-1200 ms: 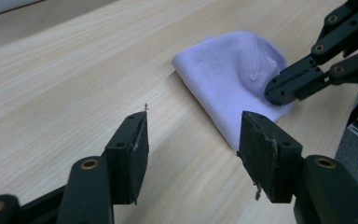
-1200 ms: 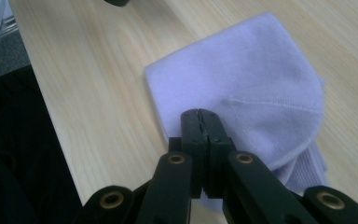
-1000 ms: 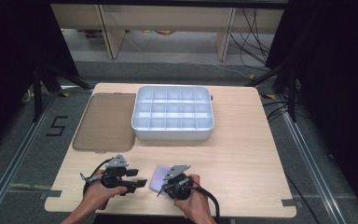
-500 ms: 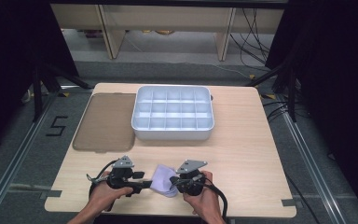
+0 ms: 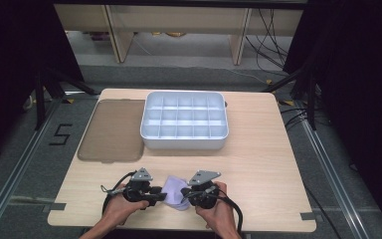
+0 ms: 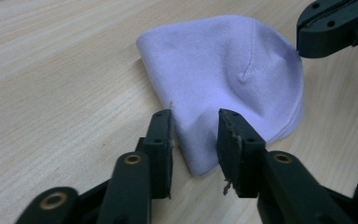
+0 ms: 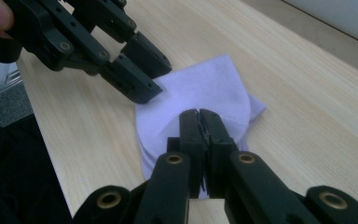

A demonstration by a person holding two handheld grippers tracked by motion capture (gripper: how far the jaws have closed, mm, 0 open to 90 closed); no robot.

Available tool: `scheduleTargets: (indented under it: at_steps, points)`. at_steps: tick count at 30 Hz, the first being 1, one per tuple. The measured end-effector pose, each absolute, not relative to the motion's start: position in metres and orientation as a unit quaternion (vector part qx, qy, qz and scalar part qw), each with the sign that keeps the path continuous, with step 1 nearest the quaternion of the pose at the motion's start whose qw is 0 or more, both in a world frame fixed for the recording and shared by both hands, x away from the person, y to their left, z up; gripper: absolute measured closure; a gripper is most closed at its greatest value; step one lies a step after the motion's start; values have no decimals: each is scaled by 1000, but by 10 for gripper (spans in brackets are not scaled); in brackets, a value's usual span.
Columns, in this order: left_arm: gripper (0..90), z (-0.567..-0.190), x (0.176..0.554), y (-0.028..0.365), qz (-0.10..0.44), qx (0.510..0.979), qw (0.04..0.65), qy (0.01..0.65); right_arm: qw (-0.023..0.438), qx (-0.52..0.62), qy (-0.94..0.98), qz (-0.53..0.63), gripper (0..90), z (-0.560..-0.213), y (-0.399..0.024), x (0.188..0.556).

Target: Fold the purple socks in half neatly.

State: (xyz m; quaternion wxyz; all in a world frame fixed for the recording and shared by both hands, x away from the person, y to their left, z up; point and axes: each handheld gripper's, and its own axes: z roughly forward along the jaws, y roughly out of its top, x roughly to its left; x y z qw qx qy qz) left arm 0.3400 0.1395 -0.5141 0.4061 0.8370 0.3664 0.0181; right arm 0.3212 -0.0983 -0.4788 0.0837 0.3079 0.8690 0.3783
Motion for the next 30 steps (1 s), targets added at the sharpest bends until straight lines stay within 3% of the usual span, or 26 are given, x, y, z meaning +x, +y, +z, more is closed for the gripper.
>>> scheduleTargets:
  at_steps: [9, 24, 30]
  points:
    - [831, -516, 338, 141, 16, 827, 422, 371, 81, 296, 873, 380, 889, -481, -89, 319]
    - [843, -501, 333, 142, 42, 829, 440, 342, 52, 264, 895, 356, 900, -501, -63, 322]
    - [843, -498, 331, 139, 50, 830, 441, 337, 96, 298, 873, 373, 900, -489, -78, 340]
